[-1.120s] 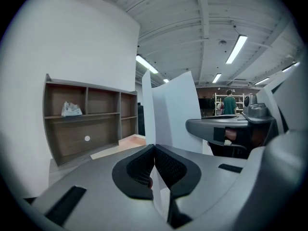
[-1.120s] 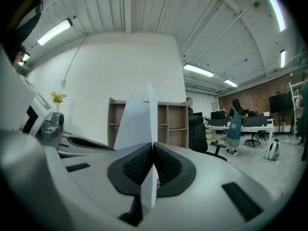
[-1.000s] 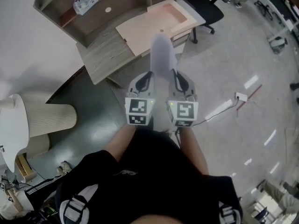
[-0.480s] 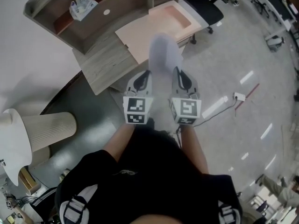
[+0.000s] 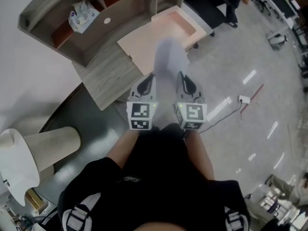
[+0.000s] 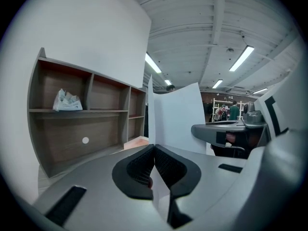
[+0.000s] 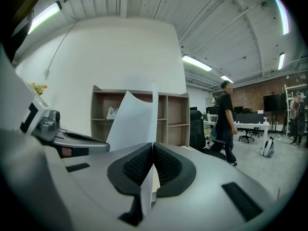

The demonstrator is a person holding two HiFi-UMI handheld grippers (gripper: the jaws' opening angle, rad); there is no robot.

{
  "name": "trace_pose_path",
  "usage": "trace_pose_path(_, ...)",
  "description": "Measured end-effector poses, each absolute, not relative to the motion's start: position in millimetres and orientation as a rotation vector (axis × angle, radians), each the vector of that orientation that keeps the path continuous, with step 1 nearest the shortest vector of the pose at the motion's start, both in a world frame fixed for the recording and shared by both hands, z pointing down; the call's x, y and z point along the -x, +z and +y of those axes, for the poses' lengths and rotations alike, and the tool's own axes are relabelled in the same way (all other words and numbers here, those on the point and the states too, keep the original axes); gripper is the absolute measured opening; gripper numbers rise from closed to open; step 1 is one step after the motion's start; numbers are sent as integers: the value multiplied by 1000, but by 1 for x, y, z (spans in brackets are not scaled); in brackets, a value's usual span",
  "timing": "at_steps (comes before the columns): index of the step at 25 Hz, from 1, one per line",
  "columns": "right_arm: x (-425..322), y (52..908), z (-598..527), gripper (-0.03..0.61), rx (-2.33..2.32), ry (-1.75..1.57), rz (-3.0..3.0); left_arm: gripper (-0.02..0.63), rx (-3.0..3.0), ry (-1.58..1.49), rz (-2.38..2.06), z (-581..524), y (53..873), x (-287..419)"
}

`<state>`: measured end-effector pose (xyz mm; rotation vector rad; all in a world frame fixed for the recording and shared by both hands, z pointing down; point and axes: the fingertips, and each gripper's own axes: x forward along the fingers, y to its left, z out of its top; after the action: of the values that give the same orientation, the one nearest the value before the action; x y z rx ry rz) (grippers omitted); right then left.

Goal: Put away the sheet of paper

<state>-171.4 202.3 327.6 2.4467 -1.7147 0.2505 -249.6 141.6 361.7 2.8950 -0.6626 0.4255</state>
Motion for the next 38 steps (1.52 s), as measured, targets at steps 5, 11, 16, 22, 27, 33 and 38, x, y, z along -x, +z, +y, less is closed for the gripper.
trace_pose_path(5,158,328,193,17,-2453,288,-1715,46,-2878,451,-651,135,369,237)
trace_pose_path(11,135,343,173,17,-2417,284,-1735,46,-2868,475,-691,115,379,219)
trace_pose_path(16,107,350,154,17,-2392,312,-1769,46,-2834,511,-750,94,387,198)
trace_pose_path(22,67,366,128,17,-2353,379,-1830,46,-2805,563,-793,76,397,157)
trace_pose_path(27,34,382,107,17,-2323,446,-1883,46,-2787,641,-828,60,407,126)
trace_pose_path(33,2,401,86,17,-2257,510,-1933,46,-2731,713,-873,44,417,98)
trace_pose_path(38,-10,412,68,17,-2172,559,-2014,46,-2665,772,-936,35,427,90)
